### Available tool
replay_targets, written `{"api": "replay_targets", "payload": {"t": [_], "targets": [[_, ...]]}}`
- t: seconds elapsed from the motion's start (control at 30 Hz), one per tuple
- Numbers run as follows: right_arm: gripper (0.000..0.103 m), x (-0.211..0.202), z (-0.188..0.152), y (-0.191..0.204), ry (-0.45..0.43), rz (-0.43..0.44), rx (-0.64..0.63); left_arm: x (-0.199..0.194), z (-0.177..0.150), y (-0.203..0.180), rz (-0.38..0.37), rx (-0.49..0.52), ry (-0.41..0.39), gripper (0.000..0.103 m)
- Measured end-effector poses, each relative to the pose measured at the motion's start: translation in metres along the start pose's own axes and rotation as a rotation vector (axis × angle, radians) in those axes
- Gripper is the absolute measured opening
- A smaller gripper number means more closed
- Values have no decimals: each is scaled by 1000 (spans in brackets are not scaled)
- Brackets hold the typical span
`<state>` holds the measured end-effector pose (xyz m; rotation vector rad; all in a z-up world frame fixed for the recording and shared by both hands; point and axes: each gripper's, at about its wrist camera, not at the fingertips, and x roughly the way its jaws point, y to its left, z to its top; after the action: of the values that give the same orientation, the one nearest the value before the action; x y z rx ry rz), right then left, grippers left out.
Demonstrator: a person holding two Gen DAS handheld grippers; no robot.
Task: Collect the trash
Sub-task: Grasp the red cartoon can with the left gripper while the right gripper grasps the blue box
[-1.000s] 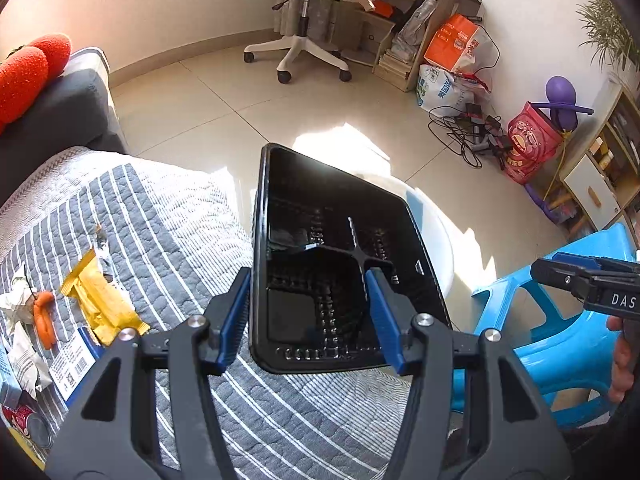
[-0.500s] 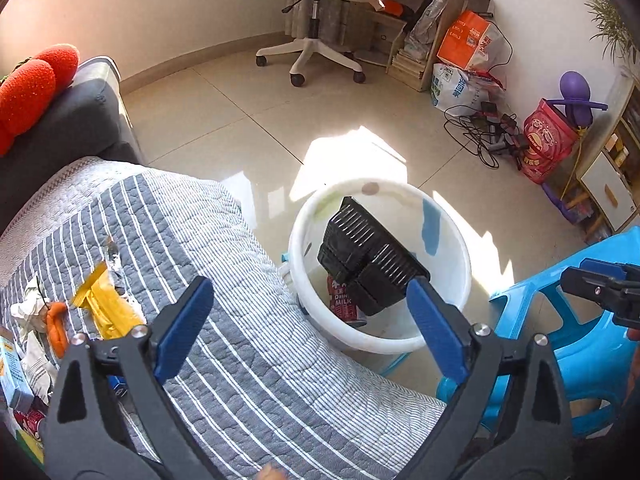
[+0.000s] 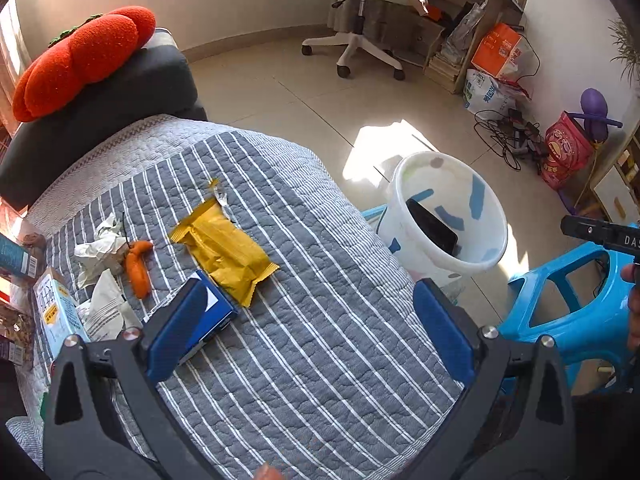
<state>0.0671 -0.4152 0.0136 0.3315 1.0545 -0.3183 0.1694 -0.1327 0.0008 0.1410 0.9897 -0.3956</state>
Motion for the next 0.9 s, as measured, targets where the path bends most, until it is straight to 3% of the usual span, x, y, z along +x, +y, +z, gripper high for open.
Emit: {"api": "replay_targets", "payload": {"t": [0.33, 0.63, 0.9], "targets": [[77, 1, -7, 67, 6, 28, -112, -37, -51, 89, 89, -122, 47, 102], [80, 15, -19, 150, 38, 59, -247, -55, -102, 171, 188, -268, 116, 102], [81, 34, -31, 213, 82, 81, -334, -43, -129, 217, 180, -338, 189, 102]]}}
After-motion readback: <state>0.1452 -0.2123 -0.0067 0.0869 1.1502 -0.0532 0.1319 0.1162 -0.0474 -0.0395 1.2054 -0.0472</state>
